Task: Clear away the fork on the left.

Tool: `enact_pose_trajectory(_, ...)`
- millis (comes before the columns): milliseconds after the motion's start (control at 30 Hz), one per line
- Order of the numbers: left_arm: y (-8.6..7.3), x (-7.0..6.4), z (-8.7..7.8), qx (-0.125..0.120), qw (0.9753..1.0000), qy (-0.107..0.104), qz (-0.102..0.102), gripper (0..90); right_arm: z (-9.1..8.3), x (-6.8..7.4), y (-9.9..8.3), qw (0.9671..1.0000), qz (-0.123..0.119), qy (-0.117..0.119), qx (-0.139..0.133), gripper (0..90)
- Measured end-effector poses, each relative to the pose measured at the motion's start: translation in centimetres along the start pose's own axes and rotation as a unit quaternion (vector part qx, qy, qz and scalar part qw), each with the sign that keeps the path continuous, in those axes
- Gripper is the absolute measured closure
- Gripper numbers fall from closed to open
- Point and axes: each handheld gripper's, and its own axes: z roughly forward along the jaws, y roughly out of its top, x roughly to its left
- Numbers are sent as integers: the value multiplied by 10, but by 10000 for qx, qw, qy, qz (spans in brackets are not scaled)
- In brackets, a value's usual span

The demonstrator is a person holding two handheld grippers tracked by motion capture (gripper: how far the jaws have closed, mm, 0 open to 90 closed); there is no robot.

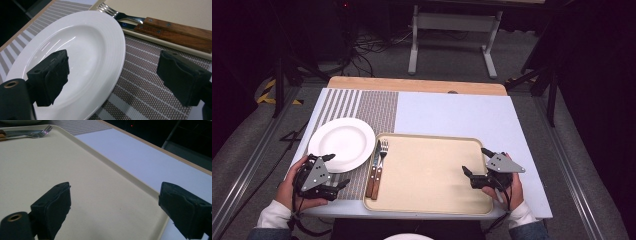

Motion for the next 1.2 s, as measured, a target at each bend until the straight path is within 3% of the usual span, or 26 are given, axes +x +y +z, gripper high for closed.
enact_pose_trajectory(500,-14,6,-10,48,9994,230,-266,126,10,1,6,9998,-100,136,-42,117)
enact_pose_trajectory(1000,-21,11,-15,96,9988,373,-291,154,9,0,5,9999,-67,128,-22,117)
enact_pose_trajectory(1200,-26,13,-20,164,9978,542,-345,155,8,-1,5,9999,-23,93,-46,116)
